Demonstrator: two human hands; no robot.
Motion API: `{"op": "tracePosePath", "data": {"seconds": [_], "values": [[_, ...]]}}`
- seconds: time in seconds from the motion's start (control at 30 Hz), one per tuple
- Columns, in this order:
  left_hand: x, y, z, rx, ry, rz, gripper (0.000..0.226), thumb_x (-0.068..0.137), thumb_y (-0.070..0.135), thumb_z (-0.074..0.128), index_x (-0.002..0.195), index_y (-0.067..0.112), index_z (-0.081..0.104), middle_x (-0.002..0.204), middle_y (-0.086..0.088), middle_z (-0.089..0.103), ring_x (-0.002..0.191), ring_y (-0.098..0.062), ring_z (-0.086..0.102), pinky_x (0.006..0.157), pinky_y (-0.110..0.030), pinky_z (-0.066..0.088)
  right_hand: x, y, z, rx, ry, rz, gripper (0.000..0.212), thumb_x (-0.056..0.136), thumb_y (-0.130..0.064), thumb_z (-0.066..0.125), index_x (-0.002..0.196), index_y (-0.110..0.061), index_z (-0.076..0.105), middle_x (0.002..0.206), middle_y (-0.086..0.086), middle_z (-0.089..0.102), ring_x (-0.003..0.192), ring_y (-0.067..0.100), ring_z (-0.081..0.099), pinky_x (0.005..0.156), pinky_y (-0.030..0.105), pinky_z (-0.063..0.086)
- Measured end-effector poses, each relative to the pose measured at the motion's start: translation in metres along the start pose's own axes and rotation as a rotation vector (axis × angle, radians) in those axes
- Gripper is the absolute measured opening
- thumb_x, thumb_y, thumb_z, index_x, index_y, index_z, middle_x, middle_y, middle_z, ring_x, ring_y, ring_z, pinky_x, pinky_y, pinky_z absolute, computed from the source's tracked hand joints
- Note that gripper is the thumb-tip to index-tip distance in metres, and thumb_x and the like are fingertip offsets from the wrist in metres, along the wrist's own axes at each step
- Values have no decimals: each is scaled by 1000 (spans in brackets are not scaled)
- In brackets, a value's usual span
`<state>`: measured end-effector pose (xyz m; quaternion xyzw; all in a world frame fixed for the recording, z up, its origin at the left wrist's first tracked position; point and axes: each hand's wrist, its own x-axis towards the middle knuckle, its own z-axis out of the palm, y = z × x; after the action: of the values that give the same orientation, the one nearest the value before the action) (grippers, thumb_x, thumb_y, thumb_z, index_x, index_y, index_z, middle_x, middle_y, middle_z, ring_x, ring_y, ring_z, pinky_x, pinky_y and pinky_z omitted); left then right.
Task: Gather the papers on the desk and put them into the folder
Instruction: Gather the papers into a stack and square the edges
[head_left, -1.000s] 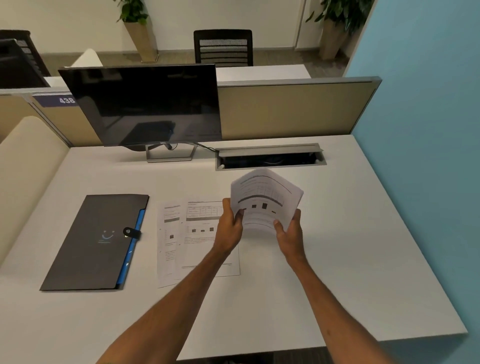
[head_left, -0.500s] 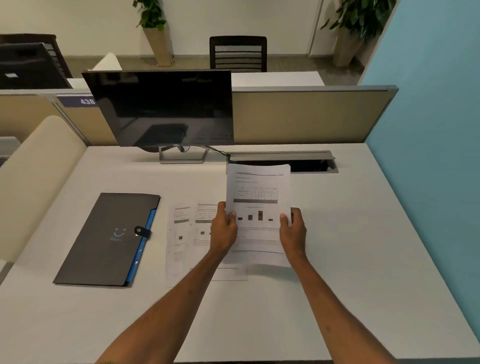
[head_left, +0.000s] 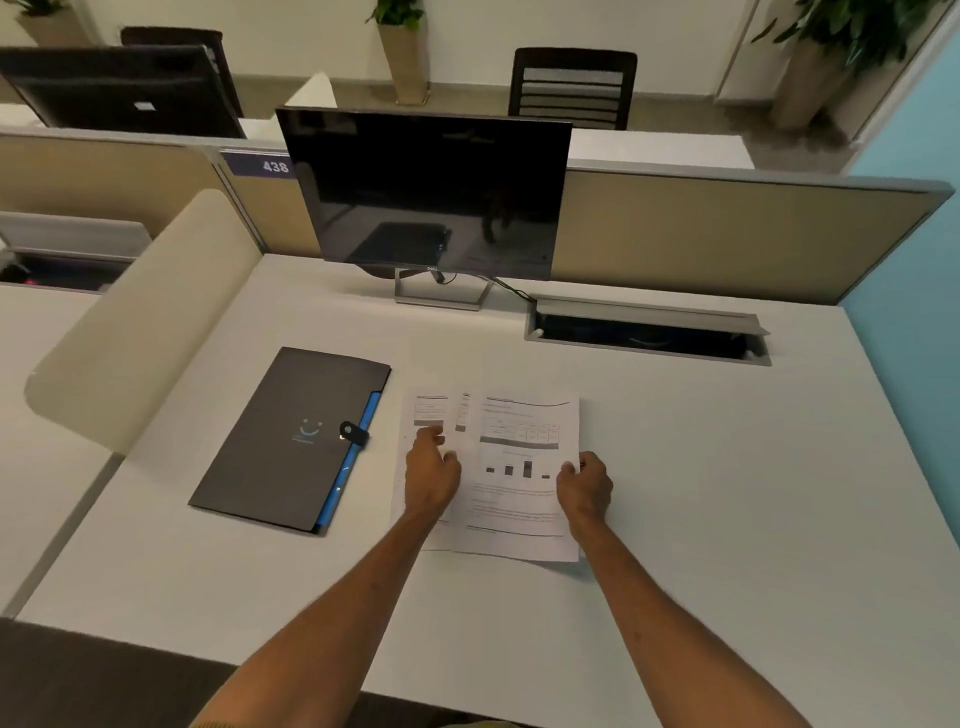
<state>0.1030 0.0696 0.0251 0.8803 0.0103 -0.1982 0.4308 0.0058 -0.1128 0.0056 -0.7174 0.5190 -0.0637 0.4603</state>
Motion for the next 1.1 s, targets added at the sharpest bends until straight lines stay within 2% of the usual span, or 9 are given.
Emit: {"op": "tracePosePath", "data": {"seconds": [0.17,0.3,0.73,0.9,1.1], "values": [[12,-25,-22,129,71,-124,67,105,12,62,164,5,32,170,-16,34,160,-37,33,129,-54,36,-5,-6,17,-153,46,-22,31,101,-6,58,130,5,59,136,24,57,127,41,58,100,42,52],[21,-35,-31,132,38,-164,73,105,12,62,167,4,25,173,-16,28,162,-39,29,132,-56,33,-4,-16,30,-203,36,-54,36,99,-6,61,134,5,57,139,24,55,131,41,54,105,45,51],[40,-38,-36,61,20,-118,59,108,9,54,164,8,35,164,-15,44,153,-36,44,127,-54,43,-13,-40,72,-212,-67,-110,37,98,-5,61,134,1,60,137,20,56,126,38,59,105,43,53],[44,-39,-34,-53,-14,-144,44,110,10,54,152,8,46,150,-17,59,134,-40,65,112,-58,58,-18,-41,77,-201,-97,-127,38,96,-4,62,134,0,60,137,19,55,126,36,59,105,42,53],[37,-34,-32,-177,-41,-202,40,112,10,51,150,15,39,143,-14,67,115,-39,76,100,-54,65,-23,-34,68,-246,-120,-183,35,96,-7,64,131,-2,64,136,16,54,125,35,59,101,40,53]]}}
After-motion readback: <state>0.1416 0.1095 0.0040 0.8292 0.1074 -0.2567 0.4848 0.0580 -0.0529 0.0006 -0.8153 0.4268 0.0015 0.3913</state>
